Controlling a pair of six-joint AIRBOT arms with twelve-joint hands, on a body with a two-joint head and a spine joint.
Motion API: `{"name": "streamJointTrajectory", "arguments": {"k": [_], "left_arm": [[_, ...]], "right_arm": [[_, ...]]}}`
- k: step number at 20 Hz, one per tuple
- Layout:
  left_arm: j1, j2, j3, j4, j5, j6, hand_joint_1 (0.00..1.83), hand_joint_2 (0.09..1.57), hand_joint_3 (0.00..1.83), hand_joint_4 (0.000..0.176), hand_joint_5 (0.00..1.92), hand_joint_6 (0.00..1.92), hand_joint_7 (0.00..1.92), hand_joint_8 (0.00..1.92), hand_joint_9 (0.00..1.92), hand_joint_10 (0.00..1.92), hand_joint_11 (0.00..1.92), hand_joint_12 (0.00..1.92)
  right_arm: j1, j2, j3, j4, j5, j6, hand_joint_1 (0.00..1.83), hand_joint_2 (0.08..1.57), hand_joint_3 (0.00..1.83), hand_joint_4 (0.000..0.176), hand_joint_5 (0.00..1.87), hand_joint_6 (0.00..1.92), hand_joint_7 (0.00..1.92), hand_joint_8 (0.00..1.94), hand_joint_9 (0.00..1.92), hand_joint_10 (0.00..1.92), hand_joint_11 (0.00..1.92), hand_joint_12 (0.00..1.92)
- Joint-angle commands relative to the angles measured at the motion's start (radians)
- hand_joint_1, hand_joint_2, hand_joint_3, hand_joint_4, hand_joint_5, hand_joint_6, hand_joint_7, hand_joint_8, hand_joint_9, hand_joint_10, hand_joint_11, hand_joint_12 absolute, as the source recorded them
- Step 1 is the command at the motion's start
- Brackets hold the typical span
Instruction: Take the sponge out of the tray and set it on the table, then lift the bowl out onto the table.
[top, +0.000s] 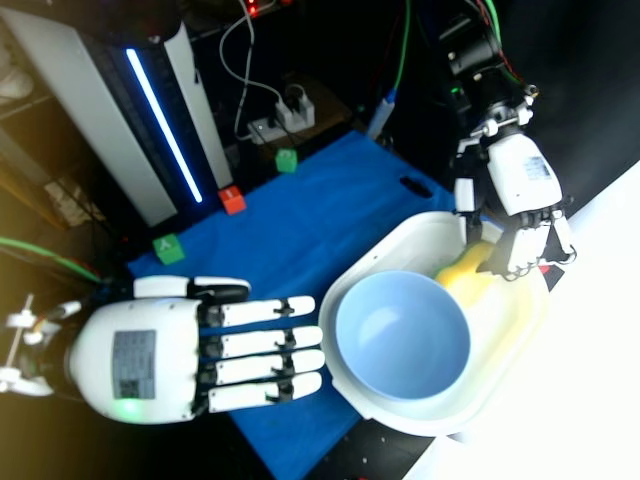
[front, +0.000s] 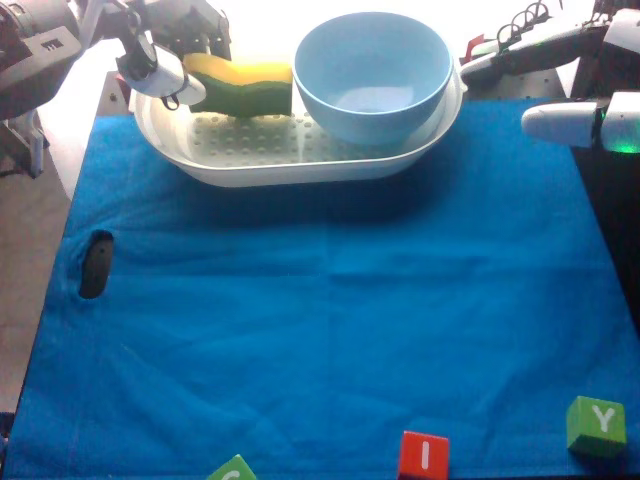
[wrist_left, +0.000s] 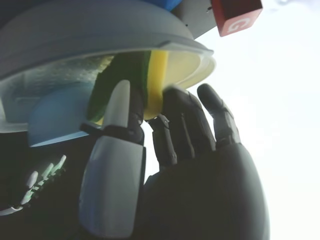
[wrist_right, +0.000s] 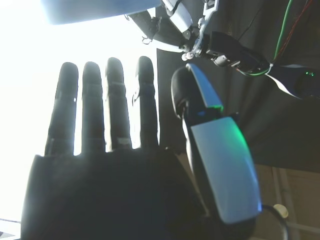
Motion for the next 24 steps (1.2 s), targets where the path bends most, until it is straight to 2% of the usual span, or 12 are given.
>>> {"name": "streamJointTrajectory", "arguments": {"k": [1,4,5,7,8,11,14,15,16,17,19,24], "left_arm": [[-0.006,0.003,0.006,-0.012,-0.116,-0.015,1.23,1.21,0.0,0.0,0.83,0.94,0.8,1.52,0.55,1.26,0.15,1.7],[-0.013,0.033,-0.011,-0.012,-0.166,-0.041,1.22,1.19,0.0,0.0,0.83,1.02,0.86,1.39,0.66,1.09,0.24,1.68],[-0.018,0.047,-0.022,-0.012,-0.181,-0.041,1.32,1.19,0.0,0.0,0.82,1.0,0.85,1.29,0.72,1.45,0.25,1.67],[-0.027,0.093,-0.062,-0.019,-0.231,-0.041,1.21,1.21,0.0,0.0,0.82,1.03,0.8,1.47,0.59,1.24,0.25,1.78],[-0.027,0.113,-0.079,-0.03,-0.256,-0.041,1.32,1.2,0.0,0.0,0.8,1.01,0.8,1.36,0.73,1.48,0.35,1.69],[-0.027,0.201,-0.17,-0.065,-0.352,-0.004,1.35,1.17,0.0,0.0,0.87,0.91,0.84,1.24,0.81,1.48,0.51,1.65],[-0.008,0.279,-0.253,-0.074,-0.443,0.008,1.2,1.19,0.0,0.0,0.87,1.0,0.82,1.4,0.62,1.07,0.32,1.55],[0.004,0.304,-0.281,-0.074,-0.47,0.008,1.2,1.18,0.0,0.0,0.88,1.01,0.83,1.36,0.63,1.0,0.31,1.5],[0.025,0.339,-0.327,-0.075,-0.512,0.008,1.22,1.15,0.0,0.0,0.96,0.88,0.9,1.26,0.8,0.96,0.57,1.51],[0.041,0.36,-0.354,-0.075,-0.538,0.008,1.34,1.11,0.0,0.0,1.04,0.68,0.92,1.14,0.92,1.2,0.69,1.43],[0.1,0.428,-0.436,-0.069,-0.61,0.009,1.25,1.11,0.0,0.0,1.1,0.62,0.94,1.22,0.95,0.87,0.76,1.33],[0.216,0.562,-0.617,-0.023,-0.738,0.001,1.25,1.07,0.0,0.0,1.14,0.61,1.05,0.99,1.03,0.69,0.88,1.22]], "right_arm": [[0.008,-0.002,0.005,0.064,0.093,0.012,0.63,1.38,0.0,0.09,0.58,0.0,0.42,0.0,0.32,0.0,0.05,0.53],[0.003,-0.004,0.006,0.064,0.09,0.015,0.62,1.37,0.0,0.095,0.58,0.0,0.42,0.0,0.32,0.0,0.05,0.56],[0.002,-0.005,0.006,0.064,0.09,0.015,0.65,1.36,0.0,0.094,0.59,0.0,0.43,0.0,0.32,0.0,0.04,0.55],[0.002,-0.005,0.006,0.065,0.09,0.016,0.67,1.37,0.0,0.086,0.59,0.0,0.43,0.0,0.32,0.0,0.04,0.55],[0.002,-0.005,0.006,0.065,0.09,0.016,0.67,1.37,0.0,0.089,0.6,0.01,0.43,0.0,0.32,0.0,0.03,0.55],[-0.003,-0.005,0.005,0.068,0.09,0.023,0.65,1.37,0.0,0.07,0.6,0.0,0.45,0.0,0.34,0.0,0.03,0.61],[-0.005,-0.005,0.004,0.068,0.09,0.026,0.59,1.36,0.0,0.096,0.6,0.0,0.44,0.0,0.34,0.0,0.05,0.61],[-0.005,-0.005,0.004,0.068,0.09,0.027,0.58,1.36,0.0,0.095,0.6,0.0,0.44,0.0,0.34,0.0,0.05,0.61],[-0.005,-0.005,0.004,0.067,0.09,0.028,0.58,1.36,0.0,0.076,0.6,0.0,0.45,0.0,0.35,0.0,0.07,0.61],[-0.005,-0.005,0.004,0.067,0.09,0.028,0.57,1.36,0.0,0.074,0.59,0.0,0.45,0.0,0.35,0.0,0.07,0.6],[-0.005,-0.005,0.002,0.067,0.09,0.028,0.56,1.35,0.0,0.071,0.6,0.0,0.45,0.0,0.35,0.0,0.06,0.6],[-0.007,-0.004,-0.003,0.069,0.09,0.035,0.62,1.35,0.0,0.057,0.61,0.0,0.47,0.0,0.34,0.0,0.02,0.58]]}}
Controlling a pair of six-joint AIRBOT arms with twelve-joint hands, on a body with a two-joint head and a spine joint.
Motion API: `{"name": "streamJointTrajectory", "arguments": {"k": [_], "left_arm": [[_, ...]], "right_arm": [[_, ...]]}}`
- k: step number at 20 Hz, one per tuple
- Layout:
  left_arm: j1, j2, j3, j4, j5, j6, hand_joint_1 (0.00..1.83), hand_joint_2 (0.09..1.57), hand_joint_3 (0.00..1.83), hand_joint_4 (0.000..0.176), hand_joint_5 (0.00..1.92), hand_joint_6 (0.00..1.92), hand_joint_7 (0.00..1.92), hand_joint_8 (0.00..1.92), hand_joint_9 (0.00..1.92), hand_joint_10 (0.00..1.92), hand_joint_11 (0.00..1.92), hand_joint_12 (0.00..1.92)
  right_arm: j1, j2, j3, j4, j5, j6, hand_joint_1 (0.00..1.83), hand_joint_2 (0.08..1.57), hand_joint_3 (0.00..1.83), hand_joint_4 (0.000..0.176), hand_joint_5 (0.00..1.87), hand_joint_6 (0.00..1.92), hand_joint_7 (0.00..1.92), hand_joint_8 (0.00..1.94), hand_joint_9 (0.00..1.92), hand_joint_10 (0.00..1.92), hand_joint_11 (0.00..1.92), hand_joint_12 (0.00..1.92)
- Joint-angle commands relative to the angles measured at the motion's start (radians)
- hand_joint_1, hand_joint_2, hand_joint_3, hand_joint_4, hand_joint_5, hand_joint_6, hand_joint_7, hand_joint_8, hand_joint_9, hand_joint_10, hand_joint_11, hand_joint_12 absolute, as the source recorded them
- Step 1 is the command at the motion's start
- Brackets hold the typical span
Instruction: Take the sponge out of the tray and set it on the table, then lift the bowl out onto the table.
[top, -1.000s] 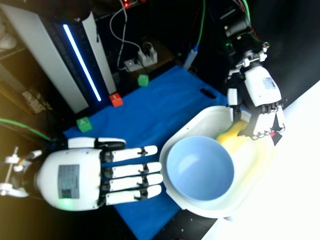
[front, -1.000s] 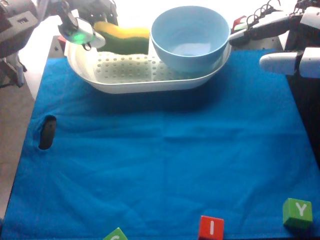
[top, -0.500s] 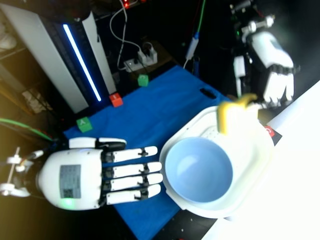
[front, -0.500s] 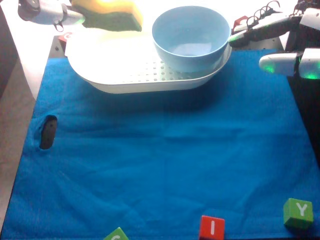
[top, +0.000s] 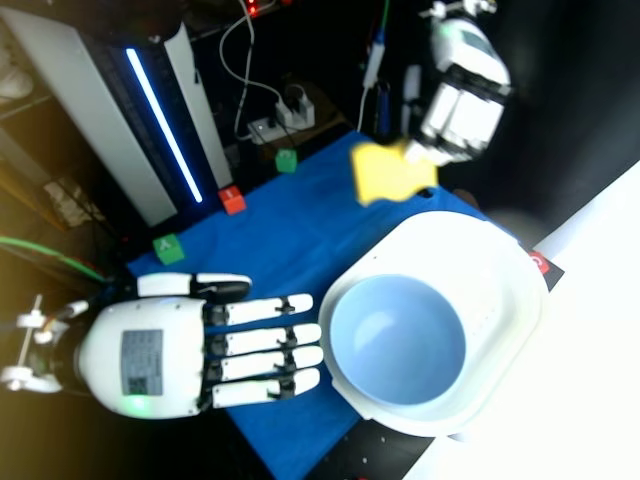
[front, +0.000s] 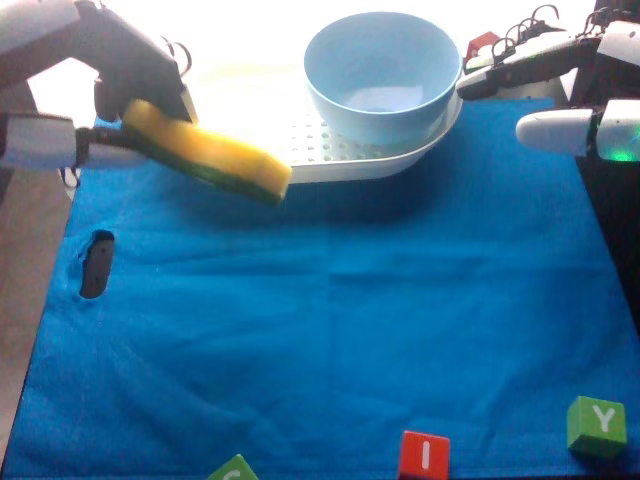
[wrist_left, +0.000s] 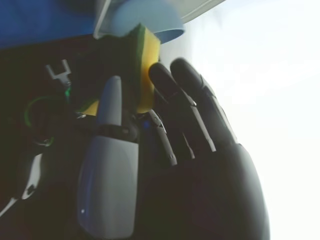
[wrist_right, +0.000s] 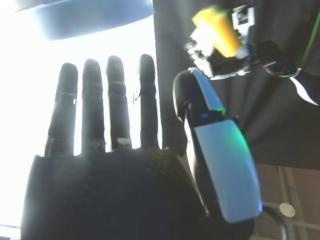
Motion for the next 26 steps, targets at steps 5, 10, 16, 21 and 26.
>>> {"name": "streamJointTrajectory", "arguments": {"k": [5,10,16,21,26], "left_arm": [[0.062,0.013,-0.05,-0.023,-0.127,-0.018,1.38,1.11,0.0,0.0,1.0,0.8,0.96,0.99,0.92,1.25,0.82,1.26],[0.113,-0.054,-0.013,0.035,-0.06,-0.128,1.36,1.14,0.0,0.0,1.01,0.82,0.85,1.15,0.84,1.38,0.69,1.39],[0.116,-0.097,0.024,0.082,0.043,-0.14,1.09,1.03,0.0,0.0,0.81,0.13,0.82,0.07,0.79,0.26,0.5,1.09],[0.116,-0.117,0.064,0.042,0.062,-0.14,1.0,1.08,0.01,0.0,0.79,0.0,0.77,0.0,0.76,0.12,0.39,1.21],[0.116,-0.117,0.077,-0.024,0.054,-0.096,0.84,0.99,0.0,0.093,0.45,0.0,0.48,0.0,0.46,0.0,0.01,1.1]], "right_arm": [[0.007,0.003,0.0,0.071,0.093,0.016,0.64,1.36,0.0,0.063,0.62,0.0,0.46,0.0,0.35,0.0,0.06,0.48],[0.007,0.003,0.0,0.072,0.093,0.017,0.56,1.37,0.0,0.09,0.59,0.0,0.44,0.0,0.35,0.0,0.11,0.38],[0.007,0.003,0.0,0.072,0.093,0.017,0.59,1.35,0.0,0.065,0.61,0.0,0.45,0.0,0.34,0.0,0.07,0.44],[0.005,0.003,0.0,0.072,0.093,0.017,0.63,1.36,0.0,0.064,0.63,0.0,0.48,0.0,0.36,0.0,0.0,0.62],[0.004,0.003,-0.006,0.072,0.093,0.017,0.63,1.35,0.0,0.063,0.59,0.0,0.45,0.0,0.34,0.0,0.03,0.62]]}}
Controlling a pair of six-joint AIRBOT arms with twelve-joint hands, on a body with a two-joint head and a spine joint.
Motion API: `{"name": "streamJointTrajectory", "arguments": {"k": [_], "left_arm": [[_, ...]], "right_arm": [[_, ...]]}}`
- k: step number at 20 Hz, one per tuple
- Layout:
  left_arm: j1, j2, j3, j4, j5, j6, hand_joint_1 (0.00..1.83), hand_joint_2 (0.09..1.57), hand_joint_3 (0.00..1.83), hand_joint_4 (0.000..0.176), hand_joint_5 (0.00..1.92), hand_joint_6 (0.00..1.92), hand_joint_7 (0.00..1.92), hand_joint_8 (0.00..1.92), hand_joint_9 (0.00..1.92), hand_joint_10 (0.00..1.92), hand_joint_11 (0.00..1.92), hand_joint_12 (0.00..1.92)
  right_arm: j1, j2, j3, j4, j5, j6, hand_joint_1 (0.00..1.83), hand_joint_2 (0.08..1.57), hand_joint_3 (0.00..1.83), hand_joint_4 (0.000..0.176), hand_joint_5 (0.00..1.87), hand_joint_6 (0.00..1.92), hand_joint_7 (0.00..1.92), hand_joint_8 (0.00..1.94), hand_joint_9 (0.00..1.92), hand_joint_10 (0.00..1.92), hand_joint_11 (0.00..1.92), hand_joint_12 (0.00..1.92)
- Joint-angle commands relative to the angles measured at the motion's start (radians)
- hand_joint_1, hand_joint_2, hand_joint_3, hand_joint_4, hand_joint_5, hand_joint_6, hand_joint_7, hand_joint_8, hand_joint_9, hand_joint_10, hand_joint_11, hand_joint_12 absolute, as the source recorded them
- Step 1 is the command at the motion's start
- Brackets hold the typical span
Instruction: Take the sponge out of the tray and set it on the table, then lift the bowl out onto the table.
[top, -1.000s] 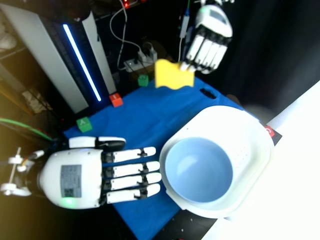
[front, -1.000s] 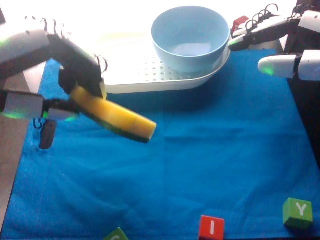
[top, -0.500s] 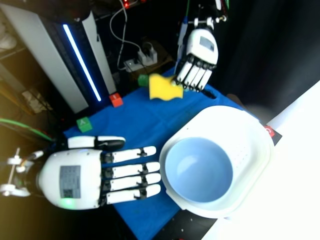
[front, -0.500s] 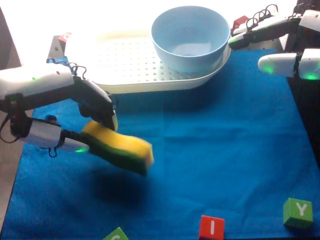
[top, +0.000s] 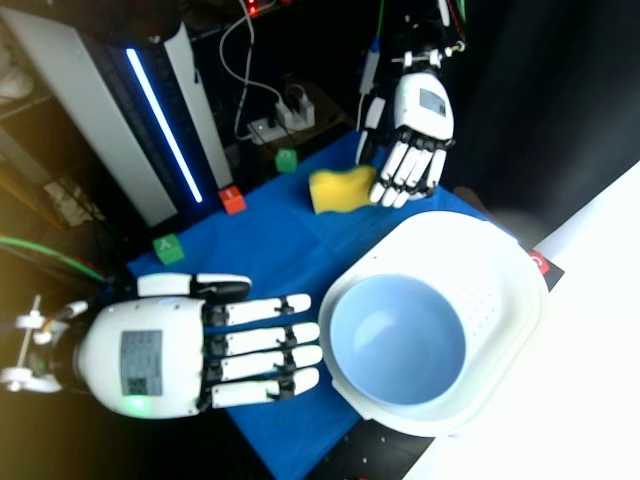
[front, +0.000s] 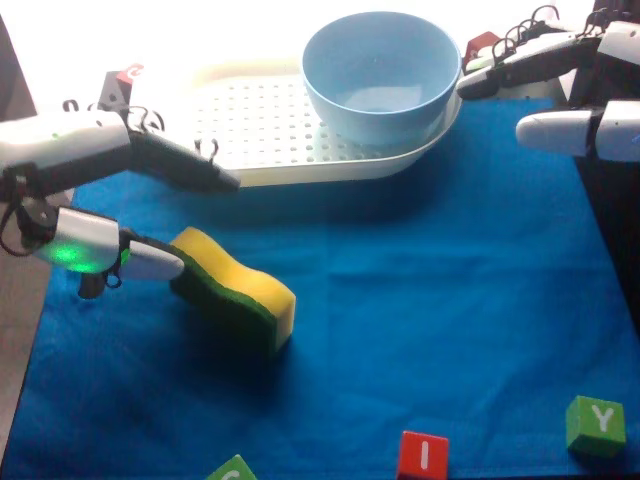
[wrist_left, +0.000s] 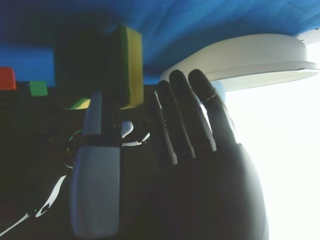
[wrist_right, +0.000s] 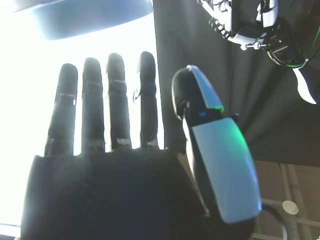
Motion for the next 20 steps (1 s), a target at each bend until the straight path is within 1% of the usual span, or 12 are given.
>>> {"name": "streamJointTrajectory", "arguments": {"k": [1,2,3,5,6,7,9,12,16,17,19,20], "left_arm": [[-0.006,0.001,0.005,-0.068,-0.111,0.017,0.82,0.97,0.0,0.06,0.41,0.0,0.4,0.0,0.38,0.0,0.0,1.0],[-0.006,0.008,0.004,-0.131,-0.138,0.073,0.93,0.97,0.0,0.0,0.39,0.0,0.36,0.0,0.34,0.01,0.01,0.83],[-0.006,0.012,0.004,-0.163,-0.153,0.098,0.93,0.97,0.0,0.0,0.39,0.0,0.36,0.0,0.34,0.01,0.01,0.83],[-0.005,0.017,0.008,-0.304,-0.217,0.196,0.91,0.98,0.0,0.041,0.36,0.0,0.35,0.0,0.29,0.03,0.02,0.57],[-0.004,0.016,0.013,-0.371,-0.245,0.239,0.86,0.99,0.0,0.068,0.36,0.0,0.38,0.0,0.34,0.02,0.06,0.58],[0.0,0.015,0.017,-0.417,-0.265,0.271,0.87,0.97,0.0,0.067,0.37,0.0,0.39,0.0,0.35,0.01,0.11,0.59],[0.008,0.013,0.023,-0.491,-0.298,0.314,0.78,0.99,0.0,0.106,0.37,0.0,0.36,0.0,0.3,0.0,0.05,0.65],[0.015,-0.016,0.049,-0.56,-0.323,0.331,0.7,0.97,0.0,0.098,0.35,0.0,0.29,0.0,0.19,0.0,0.0,0.39],[0.02,-0.049,0.076,-0.593,-0.317,0.331,0.82,0.95,0.0,0.088,0.4,0.0,0.36,0.0,0.26,0.01,0.0,0.77],[0.022,-0.053,0.079,-0.599,-0.317,0.331,0.83,0.95,0.0,0.079,0.41,0.0,0.37,0.01,0.29,0.01,0.0,0.83],[0.023,-0.065,0.087,-0.603,-0.316,0.331,0.81,0.94,0.0,0.099,0.4,0.0,0.37,0.0,0.28,0.0,0.0,0.75],[0.023,-0.068,0.09,-0.606,-0.316,0.331,0.78,0.95,0.0,0.085,0.4,0.0,0.37,0.0,0.28,0.0,0.0,0.72]], "right_arm": [[0.006,0.003,-0.002,0.064,0.094,0.01,0.62,1.33,0.0,0.066,0.58,0.0,0.44,0.0,0.33,0.0,0.02,0.62],[0.006,0.003,-0.002,0.064,0.094,0.01,0.68,1.3,0.0,0.078,0.6,0.0,0.45,0.0,0.32,0.0,0.0,0.65],[0.006,0.003,-0.002,0.064,0.094,0.01,0.68,1.3,0.0,0.078,0.6,0.0,0.45,0.0,0.32,0.0,0.0,0.65],[0.006,0.003,0.002,0.064,0.094,0.01,0.71,1.28,0.0,0.075,0.6,0.0,0.45,0.0,0.32,0.0,0.0,0.53],[0.006,0.003,0.011,0.064,0.094,0.01,0.71,1.26,0.0,0.059,0.56,0.0,0.43,0.0,0.31,0.0,0.0,0.49],[0.01,0.003,0.022,0.066,0.094,0.01,0.72,1.24,0.0,0.058,0.56,0.0,0.44,0.0,0.31,0.0,0.0,0.47],[0.029,-0.012,0.047,0.066,0.094,0.01,0.77,1.2,0.0,0.056,0.51,0.0,0.41,0.0,0.29,0.0,0.0,0.39],[0.08,-0.048,0.085,0.043,0.094,0.009,0.79,1.12,0.0,0.08,0.48,0.0,0.38,0.0,0.28,0.0,0.0,0.47],[0.197,-0.096,0.137,-0.053,0.029,0.009,0.79,1.02,0.0,0.116,0.46,0.0,0.38,0.0,0.27,0.0,0.0,0.45],[0.221,-0.109,0.149,-0.081,0.006,0.009,0.77,1.0,0.0,0.114,0.45,0.0,0.37,0.0,0.26,0.0,0.0,0.46],[0.238,-0.142,0.182,-0.104,-0.021,0.009,0.75,0.97,0.0,0.109,0.45,0.0,0.38,0.0,0.28,0.0,0.0,0.54],[0.257,-0.152,0.191,-0.132,-0.046,0.009,0.77,0.98,0.0,0.074,0.46,0.0,0.4,0.0,0.31,0.01,0.0,0.6]]}}
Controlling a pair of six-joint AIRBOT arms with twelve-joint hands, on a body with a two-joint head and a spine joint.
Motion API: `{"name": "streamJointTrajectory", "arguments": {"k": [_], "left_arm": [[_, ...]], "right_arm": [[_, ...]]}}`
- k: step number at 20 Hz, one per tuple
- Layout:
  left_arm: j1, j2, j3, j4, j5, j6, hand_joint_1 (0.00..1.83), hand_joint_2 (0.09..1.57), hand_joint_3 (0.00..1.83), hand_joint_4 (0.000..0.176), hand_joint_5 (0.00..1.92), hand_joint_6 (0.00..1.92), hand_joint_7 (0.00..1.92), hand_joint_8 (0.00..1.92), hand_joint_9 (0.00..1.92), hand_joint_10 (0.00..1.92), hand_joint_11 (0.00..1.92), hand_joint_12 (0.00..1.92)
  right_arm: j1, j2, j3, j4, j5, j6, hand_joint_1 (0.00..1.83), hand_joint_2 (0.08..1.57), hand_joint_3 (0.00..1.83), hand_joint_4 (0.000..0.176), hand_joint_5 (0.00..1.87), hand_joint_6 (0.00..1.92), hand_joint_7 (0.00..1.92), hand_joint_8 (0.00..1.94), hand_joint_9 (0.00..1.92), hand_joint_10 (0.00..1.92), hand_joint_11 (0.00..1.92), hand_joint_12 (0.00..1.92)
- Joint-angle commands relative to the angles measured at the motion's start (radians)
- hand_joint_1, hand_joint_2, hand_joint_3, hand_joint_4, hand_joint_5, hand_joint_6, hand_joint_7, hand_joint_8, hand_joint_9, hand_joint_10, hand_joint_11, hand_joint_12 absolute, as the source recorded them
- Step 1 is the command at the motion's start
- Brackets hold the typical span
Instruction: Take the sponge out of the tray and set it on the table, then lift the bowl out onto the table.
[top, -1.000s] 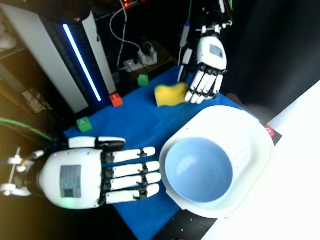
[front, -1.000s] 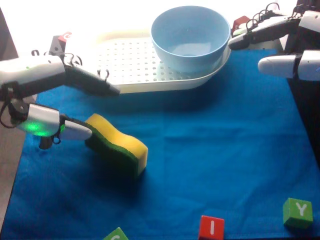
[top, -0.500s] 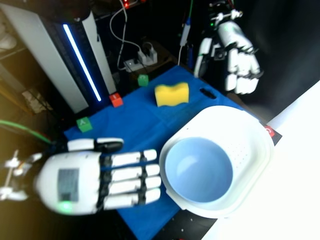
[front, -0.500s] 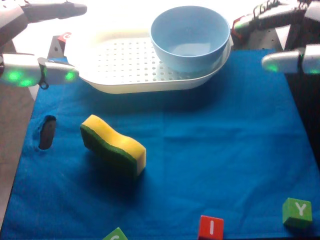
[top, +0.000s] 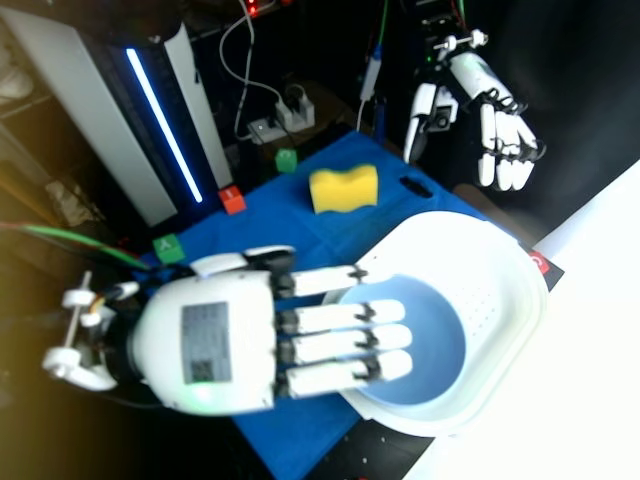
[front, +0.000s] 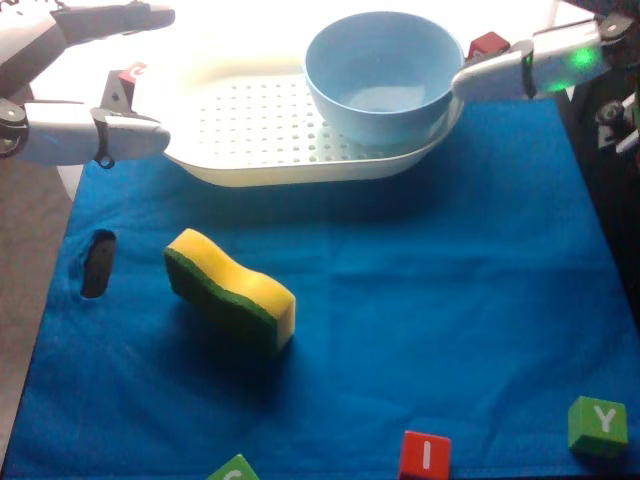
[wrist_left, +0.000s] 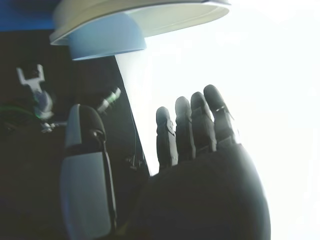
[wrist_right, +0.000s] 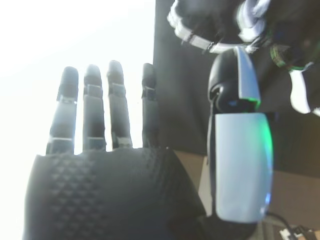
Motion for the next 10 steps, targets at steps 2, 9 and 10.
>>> {"name": "streamJointTrajectory", "arguments": {"k": [2,9,10], "left_arm": [[-0.009,-0.006,0.006,-0.02,-0.122,-0.003,0.8,0.95,0.0,0.095,0.39,0.0,0.36,0.0,0.28,0.0,0.0,0.7],[-0.009,-0.018,0.01,-0.029,-0.143,-0.006,0.74,0.94,0.0,0.099,0.34,0.0,0.29,0.0,0.2,0.0,0.0,0.43],[-0.009,-0.019,0.01,-0.029,-0.144,-0.008,0.73,0.95,0.0,0.105,0.33,0.0,0.29,0.0,0.18,0.0,0.0,0.36]], "right_arm": [[0.05,-0.021,0.015,-0.008,0.004,0.004,0.78,0.96,0.0,0.072,0.48,0.0,0.41,0.0,0.31,0.01,0.0,0.62],[0.102,-0.095,0.061,-0.215,-0.138,0.033,0.76,0.94,0.0,0.106,0.51,0.0,0.36,0.0,0.3,0.0,0.0,0.78],[0.106,-0.105,0.067,-0.236,-0.147,0.042,0.71,0.94,0.0,0.099,0.52,0.0,0.38,0.01,0.3,0.0,0.0,0.76]]}}
